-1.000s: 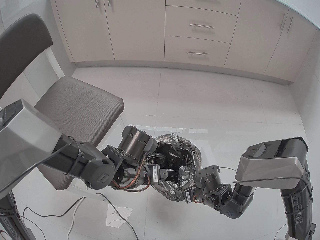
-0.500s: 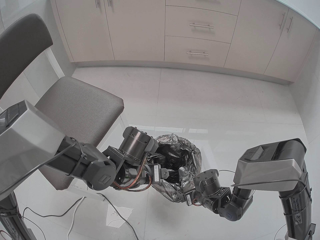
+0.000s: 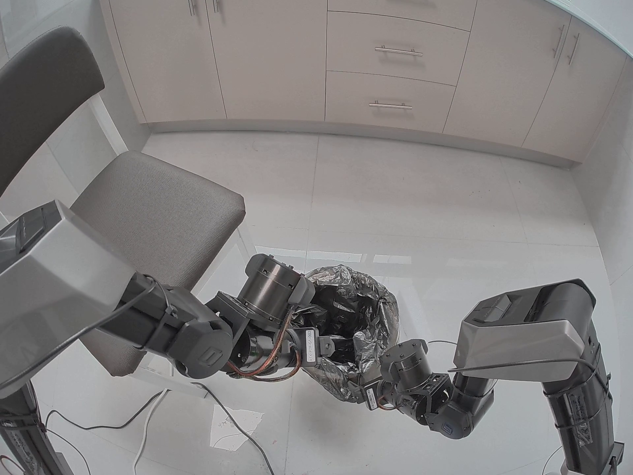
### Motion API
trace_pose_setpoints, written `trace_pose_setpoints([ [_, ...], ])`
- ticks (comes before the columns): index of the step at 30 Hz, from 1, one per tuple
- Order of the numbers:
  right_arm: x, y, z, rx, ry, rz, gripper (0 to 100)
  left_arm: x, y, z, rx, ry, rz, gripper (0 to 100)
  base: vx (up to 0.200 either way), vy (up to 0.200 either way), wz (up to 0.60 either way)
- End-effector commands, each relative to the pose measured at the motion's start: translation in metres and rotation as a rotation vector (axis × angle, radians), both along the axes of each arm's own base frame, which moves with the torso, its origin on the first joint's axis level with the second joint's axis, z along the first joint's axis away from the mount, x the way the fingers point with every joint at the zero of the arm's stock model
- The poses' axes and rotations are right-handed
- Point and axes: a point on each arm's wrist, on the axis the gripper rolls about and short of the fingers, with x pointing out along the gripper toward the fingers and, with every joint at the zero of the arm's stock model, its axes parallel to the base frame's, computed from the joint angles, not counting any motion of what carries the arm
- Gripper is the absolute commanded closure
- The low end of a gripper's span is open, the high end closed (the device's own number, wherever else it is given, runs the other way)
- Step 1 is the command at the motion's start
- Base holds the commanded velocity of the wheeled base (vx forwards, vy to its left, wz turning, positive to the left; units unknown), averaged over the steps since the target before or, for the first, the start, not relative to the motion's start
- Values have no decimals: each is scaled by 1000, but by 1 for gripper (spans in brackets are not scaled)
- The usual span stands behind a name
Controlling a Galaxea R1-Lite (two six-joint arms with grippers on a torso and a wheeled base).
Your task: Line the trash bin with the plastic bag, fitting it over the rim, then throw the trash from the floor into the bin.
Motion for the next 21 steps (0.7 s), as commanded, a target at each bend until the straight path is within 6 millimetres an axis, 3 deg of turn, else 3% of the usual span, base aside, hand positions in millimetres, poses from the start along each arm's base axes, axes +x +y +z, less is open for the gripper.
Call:
trace_pose_setpoints([
  [1,2,2,-2,1,0,-1,0,0,0,-1,2,2,1,0,0,0,0],
  [10,20,7,-1,43,-35,-18,0,1,0,-3,5,6,1,0,0,0,0],
  [21,22,7,-1,46,-36,-20,0,0,-1,-3,5,8,-2,0,0,0,0],
])
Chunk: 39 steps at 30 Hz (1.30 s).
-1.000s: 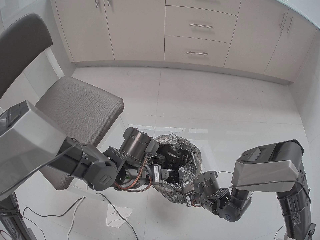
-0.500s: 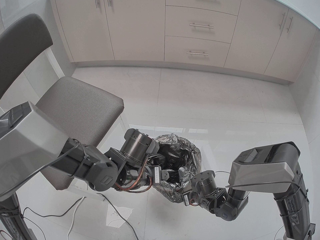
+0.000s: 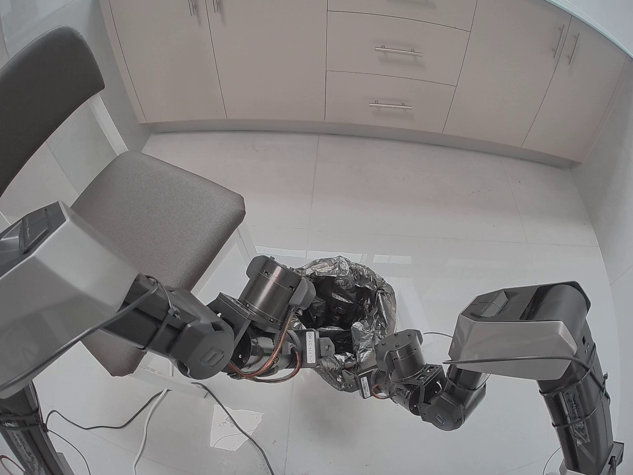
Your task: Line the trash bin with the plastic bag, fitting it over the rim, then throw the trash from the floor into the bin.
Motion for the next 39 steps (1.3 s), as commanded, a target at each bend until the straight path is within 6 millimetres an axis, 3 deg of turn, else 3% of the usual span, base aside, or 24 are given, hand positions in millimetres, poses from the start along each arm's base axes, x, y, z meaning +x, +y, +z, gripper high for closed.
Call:
trace_pose_setpoints([
  [1,3,-2,0,2,-2,-9,0,0,-1,0,0,1,-3,0,0,0,0],
  [10,-2,-5,3,9,-3,-11,0,-3,-1,7,-14,-10,-6,0,0,0,0],
  [17,-31,-17,49,28,-28,11,0,-36,-3,56,-101,-89,-66,0,0,0,0],
  [18,-44,-29,69,36,-39,5,0,-53,0,76,-103,-116,-86,0,0,0,0],
  [19,-47,-35,76,43,-46,-4,0,-60,3,86,-99,-138,-84,0,0,0,0],
  [23,-57,-61,93,49,-62,-55,0,-85,24,121,-24,-263,-18,0,0,0,0],
  [25,-57,-61,93,49,-62,-55,0,-85,24,121,-24,-263,-18,0,0,0,0],
  [26,-49,-83,104,89,-110,-125,0,-99,52,135,106,-376,81,0,0,0,0],
  [27,-49,-84,105,90,-112,-130,0,-100,53,135,112,-383,89,0,0,0,0],
  [28,-38,-102,113,102,-158,-193,0,-110,81,143,192,-460,181,0,0,0,0],
  [29,-35,-106,114,101,-164,-209,0,-112,88,144,211,-474,200,0,0,0,0],
  [31,-18,-132,120,76,-202,-258,0,-130,127,151,265,-534,266,0,0,0,0],
  [33,-7,-148,122,65,-211,-255,0,-145,152,159,261,-577,323,0,0,0,0],
  [39,7,-162,115,63,-197,-281,0,-175,191,168,239,-654,461,0,0,0,0],
])
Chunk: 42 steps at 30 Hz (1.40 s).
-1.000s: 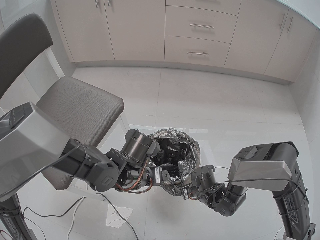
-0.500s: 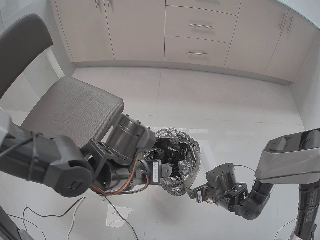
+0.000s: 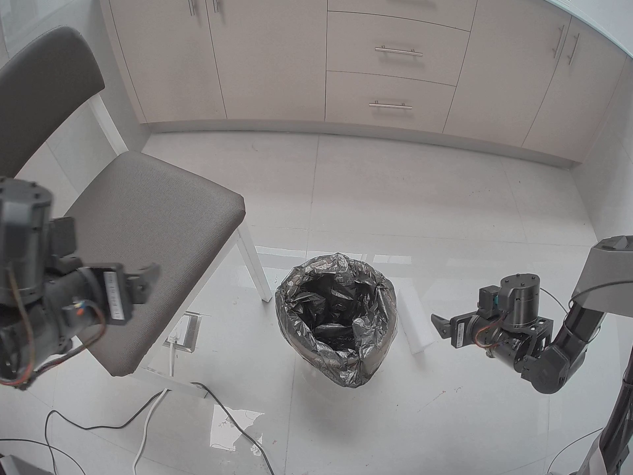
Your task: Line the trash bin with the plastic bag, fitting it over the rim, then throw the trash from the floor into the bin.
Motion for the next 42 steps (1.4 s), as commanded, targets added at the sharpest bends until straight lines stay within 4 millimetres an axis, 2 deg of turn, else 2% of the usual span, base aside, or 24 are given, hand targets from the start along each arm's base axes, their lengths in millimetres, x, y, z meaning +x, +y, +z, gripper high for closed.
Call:
trace_pose_setpoints([
  [1,27,-37,7,2,-56,-85,0,-59,69,5,-20,-157,207,0,0,0,0],
  [4,43,-27,2,-2,-77,-61,0,-80,81,-7,-36,-184,225,0,0,0,0],
  [8,73,3,-9,-24,-117,5,0,-99,90,-24,-59,-204,226,0,0,0,0],
  [9,73,3,-9,-24,-117,5,0,-99,90,-24,-59,-204,226,0,0,0,0],
  [10,86,22,-16,-36,-100,40,0,-104,92,-36,-56,-192,224,0,0,0,0],
  [13,106,44,-24,-41,-73,72,0,-107,94,-48,-73,-191,220,0,0,0,0],
  [15,111,49,-24,-40,-74,80,0,-107,94,-49,-78,-197,219,0,0,0,0],
  [16,119,61,-29,-44,-71,93,0,-109,95,-50,-85,-207,220,0,0,0,0],
  [18,123,65,-31,-48,-66,90,0,-111,96,-50,-89,-212,223,0,0,0,0],
  [19,130,72,-38,-60,-52,90,0,-115,98,-52,-92,-224,228,0,0,0,0],
  [26,133,82,-50,-63,-39,108,0,-119,104,-51,-71,-249,352,0,0,0,0],
  [36,132,82,-42,-56,-55,107,0,-135,110,-48,-30,-322,437,0,0,0,0],
  [38,133,83,-46,-58,-49,108,0,-140,111,-55,-8,-326,431,0,0,0,0],
  [41,138,84,-52,-59,-51,103,0,-147,113,-76,33,-303,422,0,0,0,0],
  [42,139,83,-52,-58,-52,101,0,-147,113,-77,37,-302,423,0,0,0,0],
])
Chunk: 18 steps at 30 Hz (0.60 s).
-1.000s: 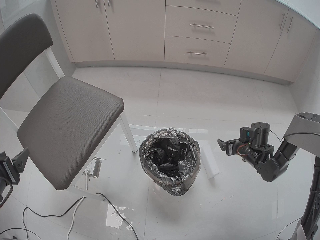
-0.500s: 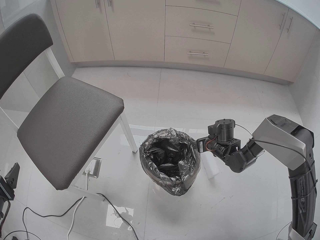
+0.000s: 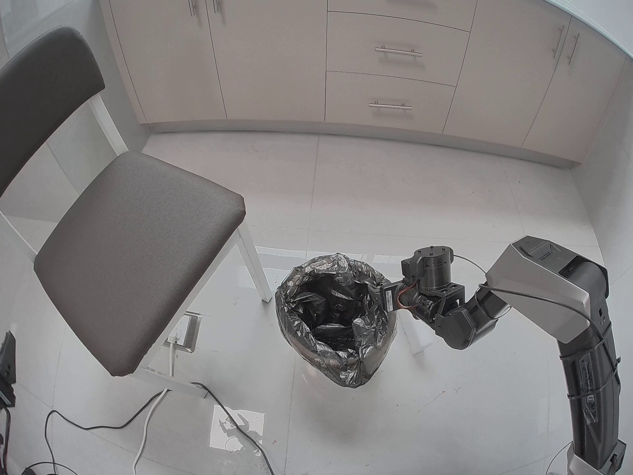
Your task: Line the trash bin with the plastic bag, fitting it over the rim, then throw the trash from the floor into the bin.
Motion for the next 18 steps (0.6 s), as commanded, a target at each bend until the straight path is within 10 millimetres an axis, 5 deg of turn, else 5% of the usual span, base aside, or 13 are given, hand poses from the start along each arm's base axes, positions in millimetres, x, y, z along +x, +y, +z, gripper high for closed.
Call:
trace_pose_setpoints([
  [1,5,1,-8,-2,2,-4,0,-11,2,-18,24,-5,8,0,0,0,0],
  [4,10,-2,-15,-9,4,-27,0,-27,5,-45,136,-9,5,0,0,0,0],
  [18,11,-2,-39,-29,35,-33,0,-33,5,-83,185,26,66,0,0,0,0],
])
